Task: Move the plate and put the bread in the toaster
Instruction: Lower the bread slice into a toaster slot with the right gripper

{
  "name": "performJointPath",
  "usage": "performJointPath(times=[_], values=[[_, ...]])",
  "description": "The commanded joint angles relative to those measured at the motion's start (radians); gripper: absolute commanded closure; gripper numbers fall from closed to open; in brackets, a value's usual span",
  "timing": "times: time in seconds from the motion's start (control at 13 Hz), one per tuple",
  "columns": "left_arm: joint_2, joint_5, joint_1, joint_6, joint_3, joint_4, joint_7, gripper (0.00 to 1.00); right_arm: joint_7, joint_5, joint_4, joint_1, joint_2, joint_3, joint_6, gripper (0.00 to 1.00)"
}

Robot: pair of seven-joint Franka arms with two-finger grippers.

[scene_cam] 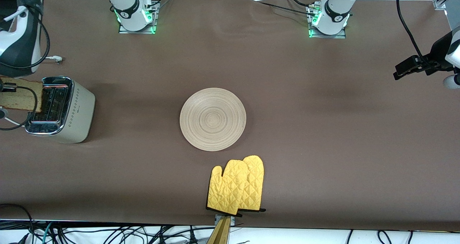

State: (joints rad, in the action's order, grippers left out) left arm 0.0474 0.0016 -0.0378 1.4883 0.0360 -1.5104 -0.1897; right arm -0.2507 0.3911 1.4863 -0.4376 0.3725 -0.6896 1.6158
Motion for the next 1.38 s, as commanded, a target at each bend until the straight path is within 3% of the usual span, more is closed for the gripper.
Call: performJointPath(times=[0.0, 0.92, 1.31], values=[[0.012, 0.015, 0.002, -0.017, -0.002, 0.03, 0.021, 0.0, -0.019, 0.017, -0.008, 0.025, 0.023, 0.002, 0.025, 1.0], [0.014, 0.017, 0.002, -0.017, -0.002, 0.03, 0.021, 0.0, -0.001, -0.004, 0.011, 0.059, 0.114, 0.007, 0.101, 1.0], [0.014, 0.017, 0.002, -0.017, -0.002, 0.03, 0.021, 0.0, 0.004, -0.054, 0.014, 0.051, 0.134, 0.009, 0.096, 1.0]])
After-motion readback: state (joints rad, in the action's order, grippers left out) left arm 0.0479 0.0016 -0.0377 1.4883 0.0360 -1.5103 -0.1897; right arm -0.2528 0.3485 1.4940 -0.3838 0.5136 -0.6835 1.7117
